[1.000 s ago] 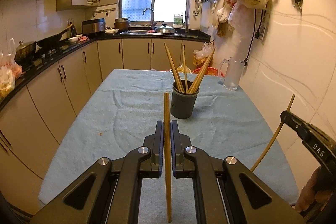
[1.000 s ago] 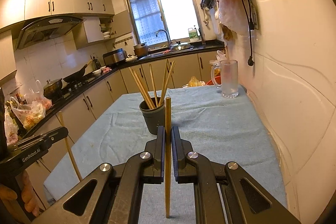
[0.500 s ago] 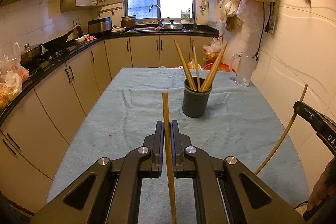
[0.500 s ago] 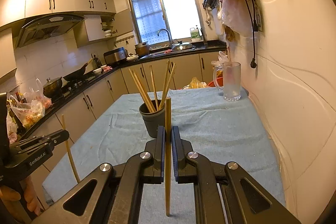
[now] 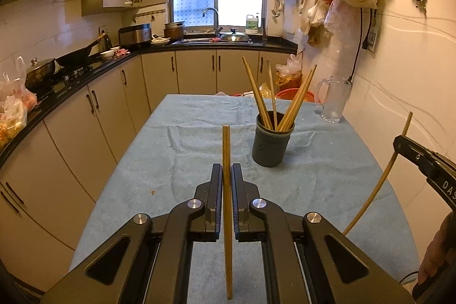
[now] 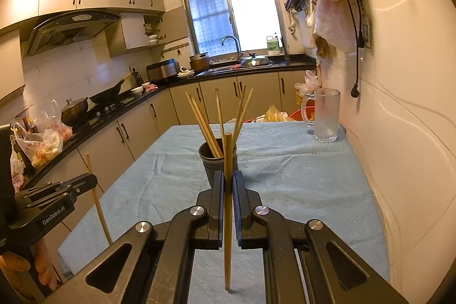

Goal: Organize utensils
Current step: 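Lift both held chopsticks upright and carry them over the grey holder cup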

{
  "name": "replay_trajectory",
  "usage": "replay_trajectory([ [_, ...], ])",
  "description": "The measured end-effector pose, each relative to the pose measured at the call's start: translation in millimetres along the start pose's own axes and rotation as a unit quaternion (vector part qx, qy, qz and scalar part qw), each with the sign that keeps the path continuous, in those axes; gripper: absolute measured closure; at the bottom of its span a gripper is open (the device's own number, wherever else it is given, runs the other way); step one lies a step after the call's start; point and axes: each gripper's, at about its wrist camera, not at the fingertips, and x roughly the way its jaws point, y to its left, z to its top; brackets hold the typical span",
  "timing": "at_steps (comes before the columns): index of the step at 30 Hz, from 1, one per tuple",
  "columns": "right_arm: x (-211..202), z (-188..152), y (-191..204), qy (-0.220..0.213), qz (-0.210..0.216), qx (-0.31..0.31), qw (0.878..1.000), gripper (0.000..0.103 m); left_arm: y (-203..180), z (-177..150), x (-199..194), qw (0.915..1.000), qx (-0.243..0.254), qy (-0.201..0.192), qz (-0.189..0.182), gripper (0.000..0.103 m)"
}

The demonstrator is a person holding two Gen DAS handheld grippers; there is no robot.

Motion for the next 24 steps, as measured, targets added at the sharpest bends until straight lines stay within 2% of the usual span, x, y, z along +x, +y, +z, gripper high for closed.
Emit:
replay_trajectory([
  [17,24,24,13,0.000,0.006,-0.009,1.000,0.096,3,26,19,0.9993,0.023,0.010,-0.030,0.098],
  [24,35,39,16,-0.006,0.003,-0.019,1.000,0.096,1,47,18,0.9975,0.042,0.001,-0.058,0.098],
])
